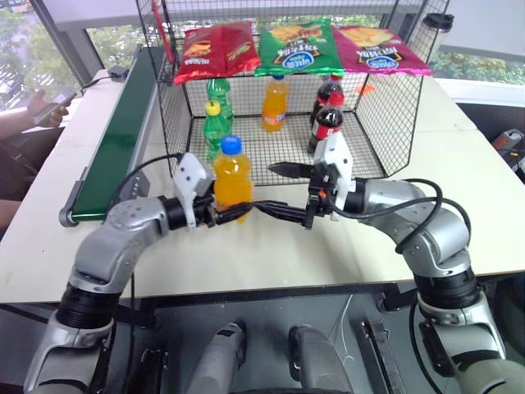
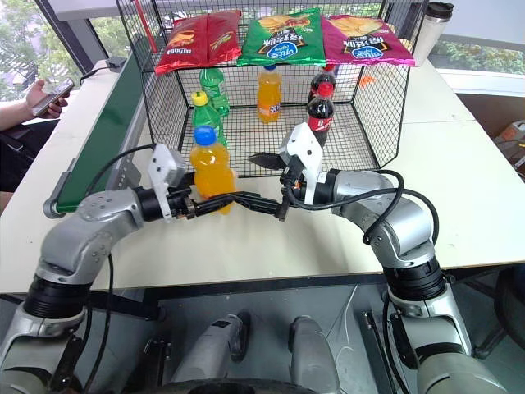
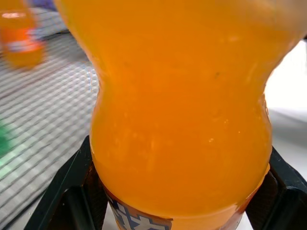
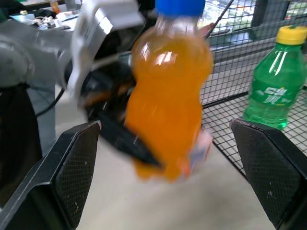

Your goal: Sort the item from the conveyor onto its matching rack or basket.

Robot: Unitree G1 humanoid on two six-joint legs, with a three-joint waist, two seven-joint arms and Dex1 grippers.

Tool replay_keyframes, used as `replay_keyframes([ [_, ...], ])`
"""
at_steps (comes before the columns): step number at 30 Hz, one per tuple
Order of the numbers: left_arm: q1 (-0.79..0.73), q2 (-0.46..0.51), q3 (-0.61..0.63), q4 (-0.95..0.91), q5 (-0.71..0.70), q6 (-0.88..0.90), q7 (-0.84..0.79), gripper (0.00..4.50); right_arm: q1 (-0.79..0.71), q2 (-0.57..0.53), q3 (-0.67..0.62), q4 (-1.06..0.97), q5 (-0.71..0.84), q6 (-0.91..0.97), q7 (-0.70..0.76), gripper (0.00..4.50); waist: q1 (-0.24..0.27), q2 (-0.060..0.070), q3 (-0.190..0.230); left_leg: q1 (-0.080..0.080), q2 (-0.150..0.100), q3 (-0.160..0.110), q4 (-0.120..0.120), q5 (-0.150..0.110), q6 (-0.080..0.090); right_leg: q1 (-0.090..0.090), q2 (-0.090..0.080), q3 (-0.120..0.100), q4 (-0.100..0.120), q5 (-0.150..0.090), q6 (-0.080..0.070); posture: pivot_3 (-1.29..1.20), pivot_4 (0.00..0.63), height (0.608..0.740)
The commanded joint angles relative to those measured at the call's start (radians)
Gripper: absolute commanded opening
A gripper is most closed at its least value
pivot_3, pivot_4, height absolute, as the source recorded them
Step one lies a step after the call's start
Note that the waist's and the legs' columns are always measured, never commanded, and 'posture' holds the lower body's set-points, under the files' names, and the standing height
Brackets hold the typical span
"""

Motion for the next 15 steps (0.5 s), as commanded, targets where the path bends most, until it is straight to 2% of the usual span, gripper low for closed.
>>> replay_keyframes([
  [1,-0.041,-0.033,-0.016,-0.010,0.035,-0.069,-0.015,2.94,-0.007,0.004,-0.016,-0.032,-0.005,-0.017,-0.016,4.50,0.000,0.000,0.000,0.000,0.000,0.000,0.000,0.000,0.000,0.000,0.000,0.000,0.000,0.000,0.000,0.00,0.150,0.739],
  [15,-0.069,-0.141,-0.072,0.023,0.086,-0.090,-0.048,2.94,-0.029,0.048,0.005,-0.004,-0.040,-0.028,-0.056,4.50,0.000,0.000,0.000,0.000,0.000,0.000,0.000,0.001,0.002,0.000,0.000,0.000,0.001,0.000,0.000,0.00,0.150,0.739],
])
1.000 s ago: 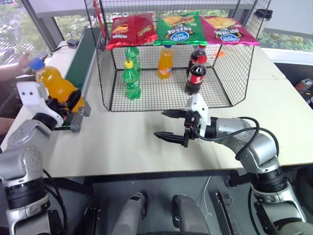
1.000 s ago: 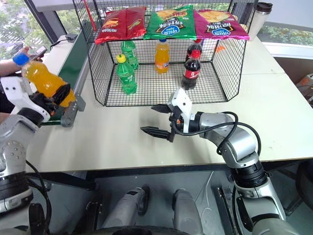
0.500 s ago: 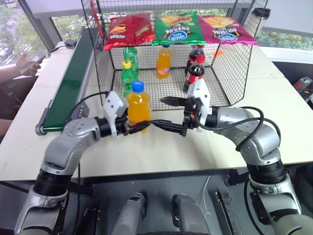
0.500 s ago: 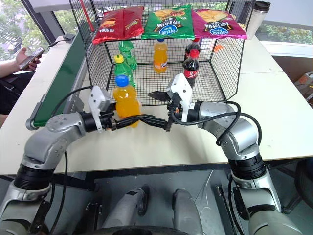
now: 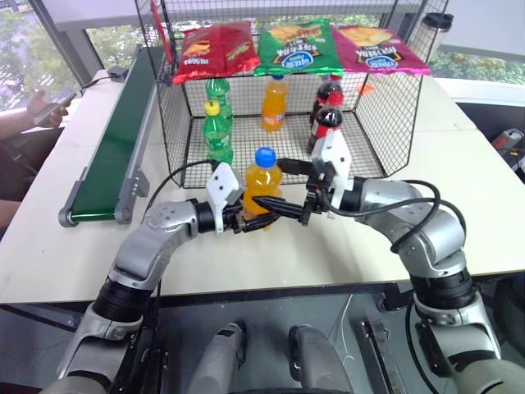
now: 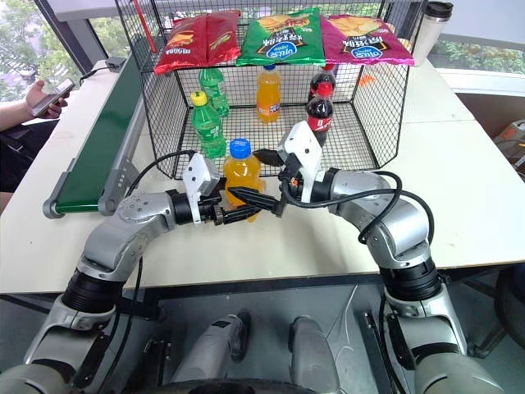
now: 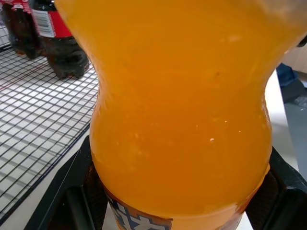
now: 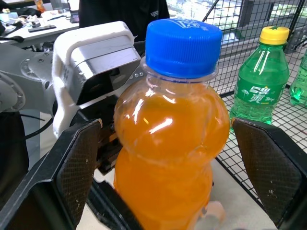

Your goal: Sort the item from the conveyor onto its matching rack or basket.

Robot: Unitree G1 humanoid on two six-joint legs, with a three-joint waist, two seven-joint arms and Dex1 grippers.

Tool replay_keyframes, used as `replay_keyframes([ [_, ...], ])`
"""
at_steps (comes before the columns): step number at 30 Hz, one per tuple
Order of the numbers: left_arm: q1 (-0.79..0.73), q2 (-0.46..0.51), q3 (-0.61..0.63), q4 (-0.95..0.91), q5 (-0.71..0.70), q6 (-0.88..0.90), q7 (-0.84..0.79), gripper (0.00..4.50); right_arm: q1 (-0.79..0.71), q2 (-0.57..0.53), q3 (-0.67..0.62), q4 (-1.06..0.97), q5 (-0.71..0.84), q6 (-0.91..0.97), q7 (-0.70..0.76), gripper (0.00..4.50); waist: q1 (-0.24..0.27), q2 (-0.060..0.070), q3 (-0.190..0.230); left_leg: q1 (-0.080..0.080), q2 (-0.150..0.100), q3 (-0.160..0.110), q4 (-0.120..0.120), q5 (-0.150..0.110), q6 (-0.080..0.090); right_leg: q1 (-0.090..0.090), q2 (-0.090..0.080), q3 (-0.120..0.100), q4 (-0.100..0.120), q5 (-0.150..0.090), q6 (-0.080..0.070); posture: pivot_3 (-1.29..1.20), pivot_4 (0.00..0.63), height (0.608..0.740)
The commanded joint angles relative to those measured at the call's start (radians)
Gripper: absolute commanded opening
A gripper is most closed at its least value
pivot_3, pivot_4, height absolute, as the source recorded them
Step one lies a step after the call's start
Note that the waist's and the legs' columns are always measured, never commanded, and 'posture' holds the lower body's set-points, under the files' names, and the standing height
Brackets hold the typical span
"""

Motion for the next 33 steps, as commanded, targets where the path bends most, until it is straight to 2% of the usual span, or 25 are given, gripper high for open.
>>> replay_keyframes([
  [1,-0.027,-0.018,0.007,-0.034,-0.001,-0.021,-0.003,2.94,-0.033,0.018,0.002,-0.004,-0.008,-0.021,-0.006,4.50,0.000,0.000,0.000,0.000,0.000,0.000,0.000,0.000,0.000,0.000,0.000,0.000,0.000,0.000,0.000,0.00,0.150,0.739],
  [4,-0.030,-0.032,0.008,-0.042,-0.004,-0.010,0.004,2.94,-0.042,0.029,0.008,0.013,-0.026,-0.031,-0.007,4.50,0.000,0.000,0.000,0.000,0.000,0.000,0.000,0.000,0.000,0.000,0.000,0.000,0.000,0.000,0.000,0.00,0.150,0.739],
  [7,-0.031,-0.040,0.010,-0.056,-0.008,0.001,0.009,2.94,-0.051,0.039,0.009,0.031,-0.040,-0.041,-0.010,3.72,0.000,0.000,0.000,0.000,0.000,0.000,0.000,0.000,0.000,0.000,0.000,0.000,0.000,0.000,0.000,0.00,0.150,0.739],
  [9,-0.030,-0.040,0.010,-0.057,-0.005,0.000,0.008,2.94,-0.056,0.046,0.004,0.039,-0.042,-0.048,-0.011,2.78,0.000,0.000,0.000,0.000,0.000,0.000,0.000,0.000,0.000,0.000,0.000,0.000,0.000,0.000,0.000,0.00,0.150,0.739],
  [10,-0.030,-0.039,0.010,-0.056,-0.004,-0.001,0.008,2.94,-0.059,0.048,0.002,0.041,-0.041,-0.050,-0.010,2.61,0.000,0.000,0.000,0.000,0.000,0.000,0.000,0.000,0.000,0.000,0.000,0.000,0.000,0.000,0.000,0.00,0.150,0.739],
  [17,-0.025,-0.039,0.020,-0.049,0.003,-0.004,0.027,2.94,-0.067,0.042,0.006,0.035,-0.045,-0.041,-0.003,2.61,0.000,0.000,0.000,0.000,0.000,0.000,0.000,0.000,0.001,0.000,0.001,0.000,0.001,0.000,0.000,0.00,0.150,0.739],
  [20,-0.014,-0.020,0.006,-0.065,-0.013,-0.004,-0.021,4.45,-0.068,0.042,0.007,0.036,-0.054,-0.043,-0.009,2.61,0.000,0.000,0.000,0.000,0.000,0.000,0.000,0.000,0.001,0.000,0.001,0.000,0.001,0.000,0.000,0.00,0.150,0.739],
  [24,-0.005,-0.020,0.001,-0.065,0.031,-0.015,0.018,4.49,-0.067,0.042,0.007,0.039,-0.064,-0.045,-0.012,2.61,0.000,0.000,0.000,0.000,0.000,0.000,0.000,0.000,0.001,0.000,0.000,0.000,0.001,0.000,0.000,0.00,0.150,0.739],
  [33,0.102,0.104,0.110,-0.119,0.048,0.007,0.044,4.49,-0.153,0.116,-0.024,0.195,-0.172,-0.141,-0.151,2.61,-0.003,0.000,0.000,0.000,0.000,0.000,0.000,0.000,0.001,-0.001,0.001,0.000,0.002,0.001,0.000,0.00,0.150,0.739],
])
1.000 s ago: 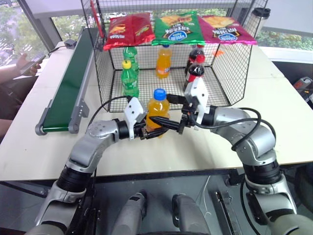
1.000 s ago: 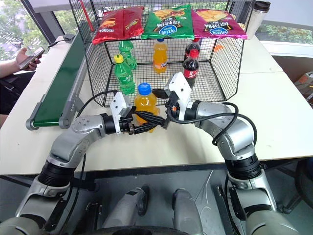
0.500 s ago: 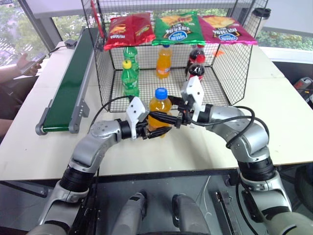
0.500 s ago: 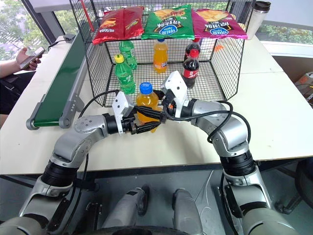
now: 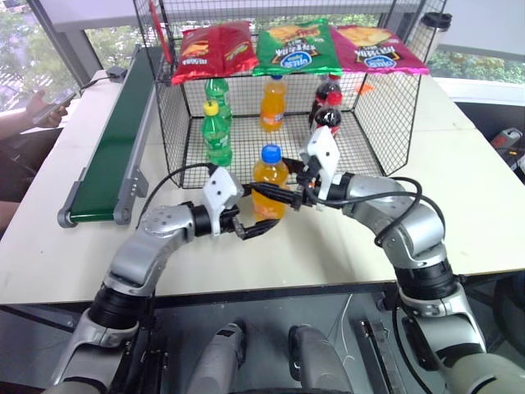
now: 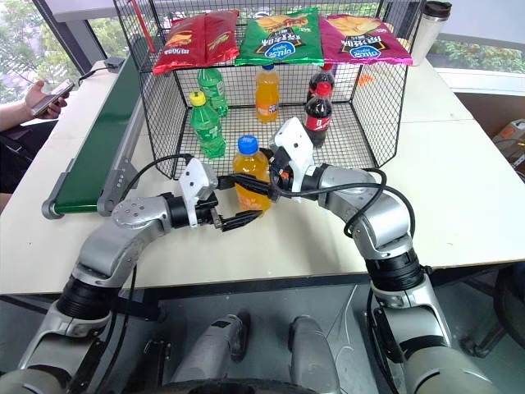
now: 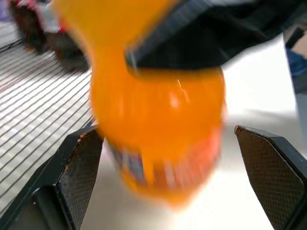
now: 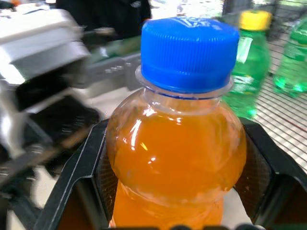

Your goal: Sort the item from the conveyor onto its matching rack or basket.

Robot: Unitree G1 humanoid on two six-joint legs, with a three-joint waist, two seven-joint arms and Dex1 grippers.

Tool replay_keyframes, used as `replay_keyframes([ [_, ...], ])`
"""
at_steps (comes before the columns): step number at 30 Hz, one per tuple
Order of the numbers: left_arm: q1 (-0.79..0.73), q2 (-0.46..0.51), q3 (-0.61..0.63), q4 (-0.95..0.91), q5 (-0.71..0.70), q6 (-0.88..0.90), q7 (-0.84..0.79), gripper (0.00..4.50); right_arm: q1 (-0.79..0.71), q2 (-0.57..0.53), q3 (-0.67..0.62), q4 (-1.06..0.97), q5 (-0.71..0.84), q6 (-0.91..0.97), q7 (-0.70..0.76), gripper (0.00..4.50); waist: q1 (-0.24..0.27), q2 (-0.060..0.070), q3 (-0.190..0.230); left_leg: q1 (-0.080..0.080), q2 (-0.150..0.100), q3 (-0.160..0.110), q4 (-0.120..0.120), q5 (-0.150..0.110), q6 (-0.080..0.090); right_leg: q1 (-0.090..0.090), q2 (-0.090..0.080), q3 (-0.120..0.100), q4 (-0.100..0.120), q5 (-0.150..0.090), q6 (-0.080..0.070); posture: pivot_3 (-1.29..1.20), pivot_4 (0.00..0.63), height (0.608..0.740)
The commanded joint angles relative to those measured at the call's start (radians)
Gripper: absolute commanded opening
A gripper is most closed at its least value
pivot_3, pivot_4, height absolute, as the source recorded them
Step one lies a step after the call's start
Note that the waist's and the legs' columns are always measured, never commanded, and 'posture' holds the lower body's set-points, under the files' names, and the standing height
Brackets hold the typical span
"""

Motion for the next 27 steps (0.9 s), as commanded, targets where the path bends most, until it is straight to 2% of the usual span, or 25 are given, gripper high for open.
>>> replay_keyframes([
  [1,0.051,0.057,0.088,-0.065,0.004,0.008,0.024,4.49,-0.087,0.041,-0.048,0.065,-0.059,-0.111,-0.076,2.61,-0.002,0.000,0.000,0.000,0.000,0.000,0.000,0.000,0.000,0.000,0.001,0.000,0.000,0.000,0.000,0.00,0.150,0.739],
  [4,0.124,0.092,0.138,-0.128,-0.012,0.035,0.054,4.49,-0.148,0.092,-0.050,0.210,-0.121,-0.208,-0.142,2.61,-0.001,0.000,0.000,0.000,0.000,0.000,0.000,0.000,0.000,0.000,0.001,0.000,0.000,0.000,0.000,0.00,0.150,0.739],
  [7,0.172,0.062,0.172,-0.175,0.013,0.064,0.158,4.49,-0.212,0.143,-0.057,0.365,-0.175,-0.310,-0.197,2.61,0.002,0.001,0.000,0.000,0.000,0.001,0.000,0.000,0.000,0.000,0.002,0.001,0.000,0.000,0.000,0.00,0.150,0.739],
  [15,0.198,-0.161,0.123,-0.223,0.131,0.102,0.477,4.49,-0.405,0.245,-0.081,0.853,-0.282,-0.628,-0.308,2.61,0.001,0.001,0.000,0.001,0.000,0.001,0.000,0.001,-0.001,0.000,0.004,0.001,0.000,0.003,0.004,0.00,0.150,0.739],
  [19,0.225,-0.219,0.115,-0.249,0.161,0.125,0.550,4.49,-0.468,0.261,-0.098,1.024,-0.304,-0.733,-0.327,2.61,-0.001,0.001,0.000,0.001,0.000,0.001,-0.001,0.001,-0.001,0.000,0.004,0.002,0.000,0.004,0.004,0.00,0.150,0.739],
  [27,0.228,-0.206,0.141,-0.247,0.181,0.133,0.568,4.49,-0.524,0.261,-0.118,1.226,-0.342,-0.847,-0.345,2.61,-0.004,0.001,0.000,0.002,0.003,0.001,-0.001,0.001,-0.001,0.000,0.008,0.002,0.001,0.005,0.002,0.00,0.150,0.739],
])
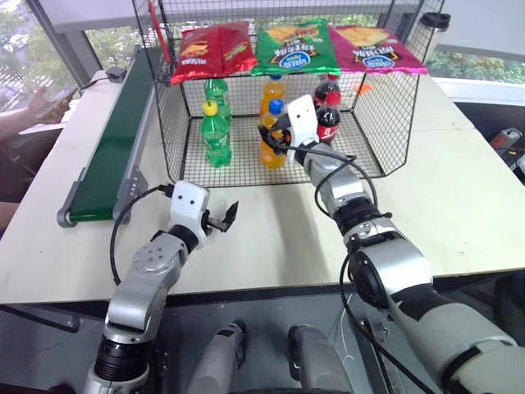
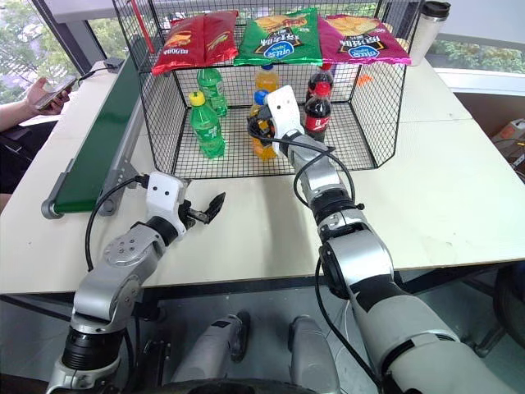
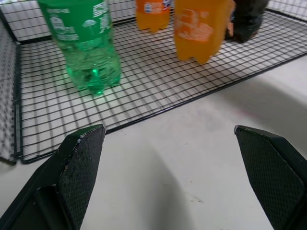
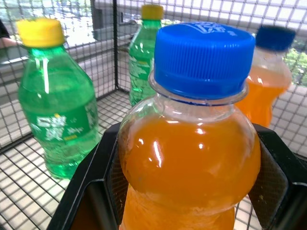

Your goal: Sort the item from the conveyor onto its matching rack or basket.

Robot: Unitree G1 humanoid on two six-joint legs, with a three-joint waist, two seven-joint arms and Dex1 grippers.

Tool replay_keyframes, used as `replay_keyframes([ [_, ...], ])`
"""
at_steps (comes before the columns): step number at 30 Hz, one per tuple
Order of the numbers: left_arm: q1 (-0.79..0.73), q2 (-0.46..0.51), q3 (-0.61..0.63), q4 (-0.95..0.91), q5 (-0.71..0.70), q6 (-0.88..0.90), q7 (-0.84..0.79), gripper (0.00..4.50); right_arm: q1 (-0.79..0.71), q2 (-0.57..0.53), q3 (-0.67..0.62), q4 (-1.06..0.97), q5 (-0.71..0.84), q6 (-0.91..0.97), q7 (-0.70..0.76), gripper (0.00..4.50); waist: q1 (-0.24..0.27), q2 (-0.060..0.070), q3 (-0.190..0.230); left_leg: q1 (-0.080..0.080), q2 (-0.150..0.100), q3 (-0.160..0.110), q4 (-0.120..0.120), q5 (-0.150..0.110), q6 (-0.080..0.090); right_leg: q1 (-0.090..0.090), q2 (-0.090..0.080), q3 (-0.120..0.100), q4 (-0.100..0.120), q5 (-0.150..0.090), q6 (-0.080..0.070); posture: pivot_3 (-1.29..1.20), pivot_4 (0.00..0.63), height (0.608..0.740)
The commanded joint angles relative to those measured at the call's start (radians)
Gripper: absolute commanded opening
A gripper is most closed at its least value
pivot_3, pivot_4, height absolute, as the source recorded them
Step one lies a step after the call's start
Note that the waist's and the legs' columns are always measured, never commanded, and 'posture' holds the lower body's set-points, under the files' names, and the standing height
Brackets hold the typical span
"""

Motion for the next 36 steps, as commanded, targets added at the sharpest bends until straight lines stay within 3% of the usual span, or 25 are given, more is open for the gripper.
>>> replay_keyframes([
  [1,-0.011,0.013,0.023,-0.029,0.020,-0.012,0.011,4.49,-0.068,0.004,-0.031,0.021,-0.011,-0.074,-0.018,2.61,0.000,0.000,0.000,0.000,0.000,0.000,0.000,0.000,0.000,0.000,0.000,0.000,0.000,0.000,0.000,0.00,0.150,0.739],
  [5,-0.013,0.009,0.030,-0.006,0.025,-0.020,0.017,4.49,-0.078,0.004,-0.044,0.064,-0.017,-0.095,-0.020,2.61,0.001,0.000,0.000,0.000,0.000,0.000,0.000,0.000,0.000,0.000,0.000,0.000,0.000,0.000,0.000,0.00,0.150,0.739],
  [6,-0.018,0.010,0.033,-0.003,0.024,-0.020,0.016,4.50,-0.079,0.004,-0.048,0.070,-0.019,-0.098,-0.022,3.62,0.001,0.000,0.000,0.000,0.000,0.000,0.000,0.000,0.000,0.000,0.000,0.000,0.000,0.000,0.000,0.00,0.150,0.739],
  [7,-0.022,0.011,0.036,0.000,0.024,-0.019,0.016,4.50,-0.081,0.004,-0.051,0.075,-0.021,-0.101,-0.024,3.91,0.001,0.000,0.000,0.000,0.000,0.000,0.000,0.000,0.000,0.000,0.000,0.000,0.000,0.000,0.000,0.00,0.150,0.739],
  [8,-0.026,0.012,0.039,0.003,0.024,-0.020,0.015,4.50,-0.081,0.004,-0.053,0.077,-0.023,-0.104,-0.024,4.47,0.000,0.000,0.000,0.000,0.000,0.000,0.000,0.000,0.000,0.000,0.000,0.000,0.000,0.000,0.000,0.00,0.150,0.739],
  [21,-0.034,0.006,0.051,0.035,0.028,-0.048,0.012,4.50,-0.035,-0.028,-0.061,-0.092,-0.006,-0.039,0.064,4.47,0.001,0.000,0.000,0.002,0.000,0.000,0.000,0.000,0.000,0.001,0.000,0.001,0.000,0.000,0.000,0.00,0.150,0.739],
  [28,-0.036,0.002,0.055,0.046,0.030,-0.063,0.007,4.50,0.133,-0.119,-0.030,-0.461,-0.002,0.163,0.184,4.47,0.005,0.000,0.000,0.002,0.000,0.000,0.000,0.000,-0.001,0.001,0.000,0.001,0.000,0.000,0.000,0.00,0.150,0.739],
  [31,-0.033,0.015,0.062,0.047,0.012,-0.079,-0.029,4.50,0.242,-0.213,0.040,-0.628,-0.056,0.207,0.283,4.47,0.007,0.000,0.000,0.002,0.000,0.000,0.000,0.000,-0.001,0.001,0.000,0.001,0.000,0.000,0.000,0.00,0.150,0.739],
  [36,-0.010,0.068,0.075,0.049,-0.050,-0.102,-0.149,4.50,0.471,-0.303,0.059,-1.028,0.120,0.496,0.468,4.47,0.004,0.000,0.000,0.002,0.000,0.001,0.000,0.000,-0.001,0.001,-0.001,0.001,0.000,-0.001,-0.002,0.00,0.150,0.739],
])
